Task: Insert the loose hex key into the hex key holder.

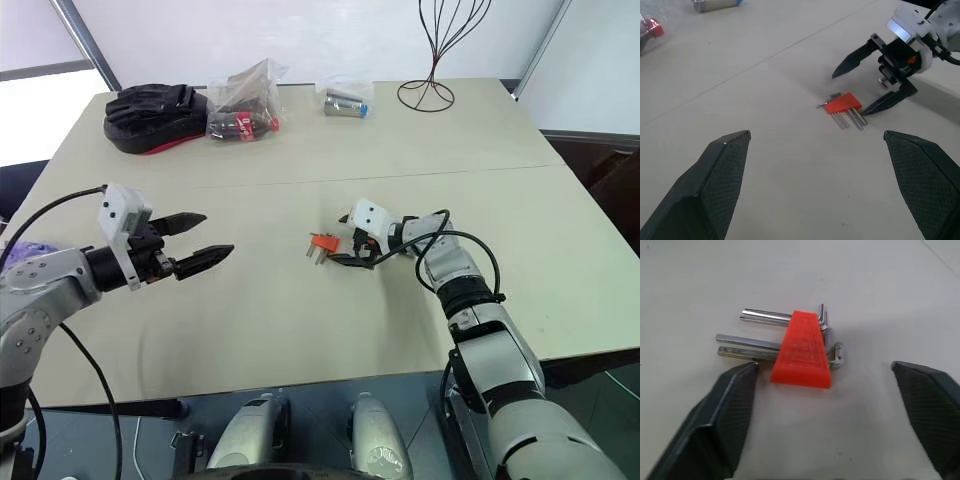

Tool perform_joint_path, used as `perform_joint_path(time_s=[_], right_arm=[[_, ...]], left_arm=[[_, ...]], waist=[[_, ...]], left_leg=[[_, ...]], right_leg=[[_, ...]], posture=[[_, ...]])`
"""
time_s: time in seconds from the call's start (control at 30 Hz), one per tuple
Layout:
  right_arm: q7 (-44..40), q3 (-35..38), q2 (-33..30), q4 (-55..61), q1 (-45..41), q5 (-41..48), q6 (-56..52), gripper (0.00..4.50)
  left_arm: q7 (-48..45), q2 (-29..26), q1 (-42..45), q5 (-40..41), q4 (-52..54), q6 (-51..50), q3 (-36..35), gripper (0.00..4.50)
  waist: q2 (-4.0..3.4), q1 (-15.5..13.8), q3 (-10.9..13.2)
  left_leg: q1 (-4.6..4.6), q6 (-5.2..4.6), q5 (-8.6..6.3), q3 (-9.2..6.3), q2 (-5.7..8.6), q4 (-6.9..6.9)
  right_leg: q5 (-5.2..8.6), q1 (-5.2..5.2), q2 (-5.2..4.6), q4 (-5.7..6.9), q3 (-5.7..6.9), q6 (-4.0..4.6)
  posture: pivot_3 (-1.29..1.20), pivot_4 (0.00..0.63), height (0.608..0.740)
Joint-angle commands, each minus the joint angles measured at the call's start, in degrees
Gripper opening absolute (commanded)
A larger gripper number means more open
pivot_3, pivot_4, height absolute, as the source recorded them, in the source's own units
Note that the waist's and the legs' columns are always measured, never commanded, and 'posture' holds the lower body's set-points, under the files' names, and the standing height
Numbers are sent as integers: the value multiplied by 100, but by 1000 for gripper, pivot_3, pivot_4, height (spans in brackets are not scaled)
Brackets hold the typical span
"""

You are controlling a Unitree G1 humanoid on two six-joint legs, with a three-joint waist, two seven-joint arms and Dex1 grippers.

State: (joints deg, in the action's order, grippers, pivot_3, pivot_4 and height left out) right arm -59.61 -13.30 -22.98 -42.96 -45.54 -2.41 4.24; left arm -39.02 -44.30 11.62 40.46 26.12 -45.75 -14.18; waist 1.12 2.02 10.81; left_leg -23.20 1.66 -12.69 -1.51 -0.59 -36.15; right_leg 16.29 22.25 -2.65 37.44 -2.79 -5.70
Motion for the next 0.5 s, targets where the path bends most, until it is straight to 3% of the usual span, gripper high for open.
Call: perform_joint_path(time_s=[0.03,0.13,0.17,0.3,0.5], right_arm=[[232,-113,-53,-310,246,-271,-489,2678],[242,-138,0,-314,266,-266,-489,1191],[240,-153,16,-310,268,-271,-468,1004],[345,-240,27,-133,293,-350,-300,1008],[1770,-221,-270,749,270,-1042,1446,1008]], left_arm=[[-30,-13,96,-45,43,142,-16,4500],[-2,-6,96,-100,26,178,-26,4500],[9,-2,100,-116,21,183,-30,4500],[39,25,119,-122,21,169,-48,4500],[8,108,307,-95,-117,141,36,4500]], waist=[[4,7,-5],[3,8,-6],[3,6,-6],[3,21,-6],[-3,23,1]], left_leg=[[5,0,0,0,0,0],[29,1,0,1,-1,2],[46,1,0,1,-1,3],[87,2,-1,-2,-4,15],[78,3,-1,-1,-5,18]], right_leg=[[2,-4,0,0,0,3],[9,-28,0,-1,-1,20],[10,-45,-1,-6,-1,22],[13,-90,-10,-32,-1,27],[12,-79,-14,-32,-2,27]], posture=[[0,150,740],[0,150,740],[0,150,740],[0,150,740],[0,150,740]])
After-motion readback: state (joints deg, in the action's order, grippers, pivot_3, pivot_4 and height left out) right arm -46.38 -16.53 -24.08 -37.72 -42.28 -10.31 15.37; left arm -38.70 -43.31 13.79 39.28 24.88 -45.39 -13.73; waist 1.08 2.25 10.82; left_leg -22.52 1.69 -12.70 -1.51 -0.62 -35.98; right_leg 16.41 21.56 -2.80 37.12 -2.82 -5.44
